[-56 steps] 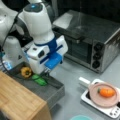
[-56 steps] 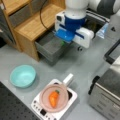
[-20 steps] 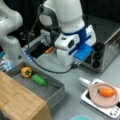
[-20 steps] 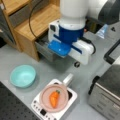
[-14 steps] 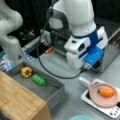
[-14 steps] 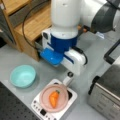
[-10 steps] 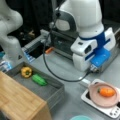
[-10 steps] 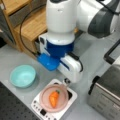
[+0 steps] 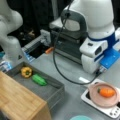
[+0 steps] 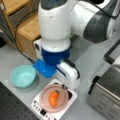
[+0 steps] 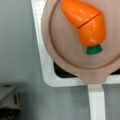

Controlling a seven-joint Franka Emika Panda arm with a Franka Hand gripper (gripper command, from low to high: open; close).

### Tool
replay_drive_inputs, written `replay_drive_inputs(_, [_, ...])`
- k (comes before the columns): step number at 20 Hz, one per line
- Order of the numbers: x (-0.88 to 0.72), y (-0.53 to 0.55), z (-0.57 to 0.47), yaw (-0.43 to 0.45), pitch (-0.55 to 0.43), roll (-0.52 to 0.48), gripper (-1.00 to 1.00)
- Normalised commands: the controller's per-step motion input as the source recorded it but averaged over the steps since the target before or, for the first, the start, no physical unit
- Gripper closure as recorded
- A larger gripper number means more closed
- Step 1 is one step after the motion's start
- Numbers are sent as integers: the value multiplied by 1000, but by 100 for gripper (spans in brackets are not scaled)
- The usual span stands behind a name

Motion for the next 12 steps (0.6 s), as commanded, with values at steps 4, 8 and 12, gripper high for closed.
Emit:
replay_drive_inputs(4, [522,39,-101,244,239,-190,-100])
replay_drive_inputs(8, [523,86,-57,280,196,-238,-100])
replay_drive_inputs(12, [442,33,46,232,147,-255,-100])
